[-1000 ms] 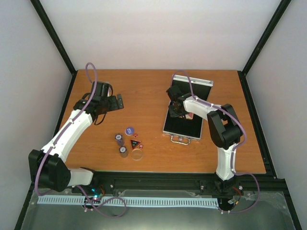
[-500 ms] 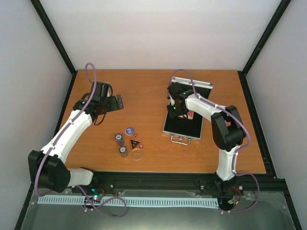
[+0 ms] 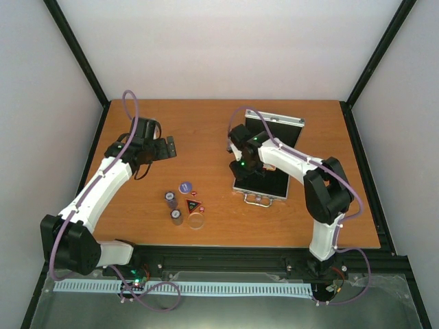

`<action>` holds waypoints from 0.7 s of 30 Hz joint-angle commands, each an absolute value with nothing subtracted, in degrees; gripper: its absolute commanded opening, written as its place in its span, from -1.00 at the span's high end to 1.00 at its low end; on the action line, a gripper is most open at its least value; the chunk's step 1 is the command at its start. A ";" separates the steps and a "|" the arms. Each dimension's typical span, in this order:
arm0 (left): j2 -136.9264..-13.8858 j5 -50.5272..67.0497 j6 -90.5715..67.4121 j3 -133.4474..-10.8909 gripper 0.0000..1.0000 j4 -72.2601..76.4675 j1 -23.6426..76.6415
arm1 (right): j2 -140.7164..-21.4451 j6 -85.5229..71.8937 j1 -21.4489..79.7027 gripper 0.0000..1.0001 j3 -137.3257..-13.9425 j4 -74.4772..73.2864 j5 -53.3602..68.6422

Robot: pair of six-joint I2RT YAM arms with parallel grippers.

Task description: Pack up texas hold em set

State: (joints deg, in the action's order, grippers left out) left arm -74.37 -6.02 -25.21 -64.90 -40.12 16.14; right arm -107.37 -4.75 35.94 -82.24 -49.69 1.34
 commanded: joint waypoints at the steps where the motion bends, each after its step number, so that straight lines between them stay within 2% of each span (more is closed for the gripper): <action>1: -75.08 -6.10 -23.68 -67.77 -1.00 -40.98 16.08 | -104.45 -2.42 39.10 -0.08 -83.79 -54.63 2.55; 4: -75.32 -7.02 -23.60 -68.96 -1.00 -41.97 16.08 | -102.89 -3.02 41.43 -0.32 -85.82 -57.16 3.18; 5: -75.28 -7.29 -23.56 -69.45 -0.99 -42.33 16.06 | -102.04 -3.79 41.70 -0.68 -86.21 -57.58 4.34; 6: -75.24 -7.64 -23.67 -69.96 -1.00 -42.61 15.96 | -101.13 -4.84 41.70 -0.96 -86.37 -57.74 5.26; 12: -74.43 -7.26 -23.65 -72.54 -1.00 -43.96 14.77 | -95.50 -11.87 41.45 -1.00 -85.60 -56.17 10.01; 16: -73.89 -5.57 -24.22 -74.53 -1.00 -44.73 12.56 | -95.92 -15.26 40.45 -1.00 -85.75 -56.20 15.64; 21: -73.65 -2.57 -25.31 -77.02 -1.00 -45.68 8.47 | -100.11 -15.44 45.59 -0.99 -89.35 -58.57 10.11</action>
State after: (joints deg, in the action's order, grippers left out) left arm -74.98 -4.80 -24.67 -73.08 -44.03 10.92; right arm -96.92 -13.43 41.56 -85.97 -56.53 12.38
